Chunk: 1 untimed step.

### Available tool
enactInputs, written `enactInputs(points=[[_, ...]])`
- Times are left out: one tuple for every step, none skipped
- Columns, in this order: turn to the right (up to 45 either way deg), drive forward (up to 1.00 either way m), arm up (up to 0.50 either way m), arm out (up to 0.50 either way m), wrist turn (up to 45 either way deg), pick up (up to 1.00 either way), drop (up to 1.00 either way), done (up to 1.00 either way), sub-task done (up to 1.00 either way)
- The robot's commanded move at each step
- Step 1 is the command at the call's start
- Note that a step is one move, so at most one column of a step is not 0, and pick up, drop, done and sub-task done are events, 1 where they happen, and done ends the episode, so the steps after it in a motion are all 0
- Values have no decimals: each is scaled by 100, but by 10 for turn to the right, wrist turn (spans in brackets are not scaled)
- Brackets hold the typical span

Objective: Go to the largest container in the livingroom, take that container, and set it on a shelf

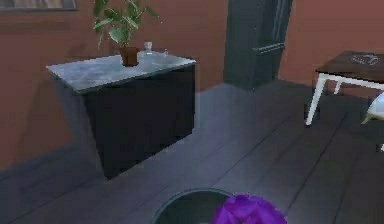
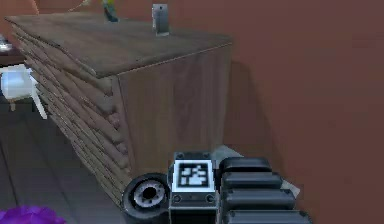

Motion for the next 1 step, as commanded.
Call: enactInputs(points=[[-450,0,0,0,0,0,0,0,0]])
